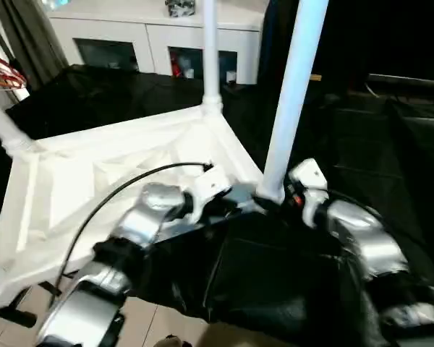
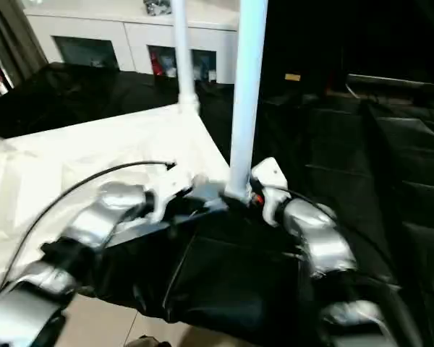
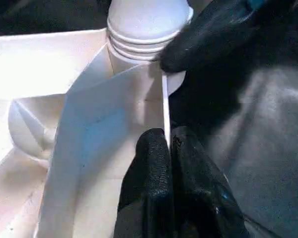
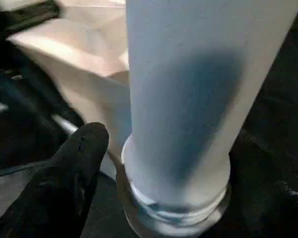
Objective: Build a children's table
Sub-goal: Rotate leg to tighten
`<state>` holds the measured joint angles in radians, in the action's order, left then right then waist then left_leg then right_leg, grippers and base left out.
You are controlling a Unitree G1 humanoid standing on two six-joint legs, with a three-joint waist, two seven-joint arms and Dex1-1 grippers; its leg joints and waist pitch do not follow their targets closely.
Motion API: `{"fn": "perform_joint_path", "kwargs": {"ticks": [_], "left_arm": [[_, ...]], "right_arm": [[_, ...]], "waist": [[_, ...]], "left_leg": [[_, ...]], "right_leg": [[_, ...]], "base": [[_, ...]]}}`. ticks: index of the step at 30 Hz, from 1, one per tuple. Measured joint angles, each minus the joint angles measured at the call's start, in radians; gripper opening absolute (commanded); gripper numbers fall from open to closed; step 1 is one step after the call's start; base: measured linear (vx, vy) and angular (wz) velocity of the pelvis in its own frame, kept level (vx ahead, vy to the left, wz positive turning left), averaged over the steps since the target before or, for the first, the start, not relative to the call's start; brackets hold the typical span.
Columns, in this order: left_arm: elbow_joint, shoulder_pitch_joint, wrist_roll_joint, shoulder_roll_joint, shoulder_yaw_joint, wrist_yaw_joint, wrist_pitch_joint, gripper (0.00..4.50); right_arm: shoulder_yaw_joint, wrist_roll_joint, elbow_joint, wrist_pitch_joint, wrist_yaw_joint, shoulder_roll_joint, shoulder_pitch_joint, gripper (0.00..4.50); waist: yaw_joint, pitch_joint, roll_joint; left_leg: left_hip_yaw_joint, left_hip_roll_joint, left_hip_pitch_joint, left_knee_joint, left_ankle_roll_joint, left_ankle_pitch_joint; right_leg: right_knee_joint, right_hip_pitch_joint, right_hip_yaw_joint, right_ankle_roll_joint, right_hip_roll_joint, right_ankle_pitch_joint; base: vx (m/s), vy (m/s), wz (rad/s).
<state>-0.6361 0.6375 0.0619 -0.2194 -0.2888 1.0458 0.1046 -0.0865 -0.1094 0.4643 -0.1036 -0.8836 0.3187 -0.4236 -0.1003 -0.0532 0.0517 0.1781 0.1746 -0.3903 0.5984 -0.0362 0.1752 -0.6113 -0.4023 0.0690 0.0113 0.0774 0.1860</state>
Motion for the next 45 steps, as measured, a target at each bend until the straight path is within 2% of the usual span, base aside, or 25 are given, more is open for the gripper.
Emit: {"fn": "perform_joint_path", "kwargs": {"ticks": [6, 11, 12, 15, 16, 19, 22, 32, 36, 39, 43, 45], "left_arm": [[0.072, -0.039, -0.031, -0.060, -0.016, 0.119, -0.001, 0.00], [0.111, -0.061, -0.050, -0.096, -0.021, 0.175, 0.000, 0.00], [0.114, -0.062, -0.052, -0.099, -0.021, 0.177, 0.000, 0.00], [0.131, -0.066, -0.060, -0.109, -0.021, 0.187, 0.007, 0.00], [0.135, -0.068, -0.062, -0.111, -0.021, 0.192, 0.008, 0.00], [0.140, -0.078, -0.067, -0.117, -0.022, 0.202, 0.012, 0.00], [0.141, -0.079, -0.067, -0.118, -0.023, 0.206, 0.016, 0.00], [0.154, -0.083, -0.066, -0.118, -0.026, 0.188, 0.030, 0.00], [0.099, -0.059, -0.029, -0.073, -0.021, 0.069, 0.030, 0.00], [0.029, -0.012, -0.001, -0.009, -0.009, -0.060, 0.049, 0.00], [-0.052, 0.038, 0.021, 0.066, -0.001, -0.195, 0.065, 0.00], [-0.110, 0.072, 0.034, 0.106, 0.002, -0.263, 0.064, 0.00]], "right_arm": [[-0.040, -0.037, -0.067, 0.000, -0.137, 0.042, 0.009, 3.86], [-0.043, -0.045, -0.075, -0.003, -0.188, 0.077, 0.026, 3.86], [-0.045, -0.045, -0.075, -0.004, -0.197, 0.079, 0.030, 3.58], [-0.065, -0.045, -0.090, -0.005, -0.220, 0.089, 0.032, 3.58], [-0.068, -0.045, -0.095, -0.005, -0.226, 0.094, 0.032, 3.27], [-0.078, -0.044, -0.099, -0.005, -0.237, 0.100, 0.033, 3.19], [-0.079, -0.045, -0.099, -0.005, -0.240, 0.101, 0.034, 2.84], [-0.076, -0.051, -0.105, -0.022, -0.226, 0.095, 0.038, 2.62], [-0.031, -0.026, -0.038, -0.012, -0.040, 0.008, 0.034, 2.62], [0.007, 0.006, 0.042, 0.002, 0.173, -0.085, -0.009, 2.62], [0.041, 0.043, 0.114, 0.009, 0.377, -0.154, -0.055, 2.62], [0.050, 0.065, 0.166, 0.017, 0.468, -0.179, -0.091, 2.62]], "waist": [[-0.015, 0.000, 0.000], [-0.020, -0.001, -0.002], [-0.020, -0.001, -0.002], [-0.019, -0.001, -0.002], [-0.019, -0.001, -0.002], [-0.021, -0.001, -0.002], [-0.023, -0.001, -0.002], [-0.024, -0.001, -0.002], [-0.015, -0.001, -0.002], [-0.001, -0.001, -0.001], [0.005, 0.000, 0.000], [0.003, 0.001, 0.002]], "left_leg": [[0.000, 0.000, -0.001, 0.000, -0.004, 0.002], [0.000, 0.000, -0.001, 0.001, -0.004, 0.002], [0.000, 0.000, -0.001, 0.001, -0.004, 0.002], [0.000, 0.000, -0.001, 0.001, -0.004, 0.002], [0.000, 0.000, -0.001, 0.001, -0.004, 0.002], [0.000, 0.000, -0.001, 0.001, -0.004, 0.002], [0.000, 0.000, -0.002, 0.001, -0.004, 0.002], [0.000, 0.000, -0.001, 0.001, -0.004, 0.002], [0.000, 0.000, 0.000, 0.002, -0.004, 0.002], [0.000, 0.000, 0.001, 0.002, -0.004, 0.002], [0.000, 0.000, 0.003, 0.002, -0.004, 0.003], [0.000, 0.000, 0.004, 0.002, -0.004, 0.003]], "right_leg": [[0.000, 0.000, 0.000, 0.000, 0.000, 0.000], [0.000, 0.000, 0.000, 0.000, 0.000, 0.000], [0.000, 0.000, 0.000, 0.000, 0.000, 0.000], [0.000, -0.001, 0.000, 0.000, 0.000, 0.000], [0.000, -0.001, 0.000, 0.000, 0.000, 0.000], [0.000, 0.000, 0.000, 0.000, 0.000, 0.000], [0.000, 0.000, 0.000, 0.000, 0.000, 0.000], [-0.001, -0.001, 0.000, 0.000, 0.000, 0.000], [-0.002, 0.000, 0.000, 0.001, 0.000, -0.001], [-0.001, 0.001, -0.001, 0.003, 0.000, -0.002], [-0.001, 0.003, -0.001, 0.003, 0.000, -0.002], [-0.001, 0.004, -0.001, 0.003, 0.000, -0.002]], "base": [[0.000, 0.000, 0.00], [0.000, 0.000, 0.00], [0.000, 0.000, 0.00], [0.000, 0.000, 0.00], [0.000, 0.000, 0.00], [0.000, 0.000, 0.00], [0.000, 0.000, 0.00], [0.000, 0.000, 0.00], [0.000, 0.000, 0.00], [0.000, 0.000, 0.00], [0.000, 0.000, 0.00], [0.000, 0.000, 0.00]]}}
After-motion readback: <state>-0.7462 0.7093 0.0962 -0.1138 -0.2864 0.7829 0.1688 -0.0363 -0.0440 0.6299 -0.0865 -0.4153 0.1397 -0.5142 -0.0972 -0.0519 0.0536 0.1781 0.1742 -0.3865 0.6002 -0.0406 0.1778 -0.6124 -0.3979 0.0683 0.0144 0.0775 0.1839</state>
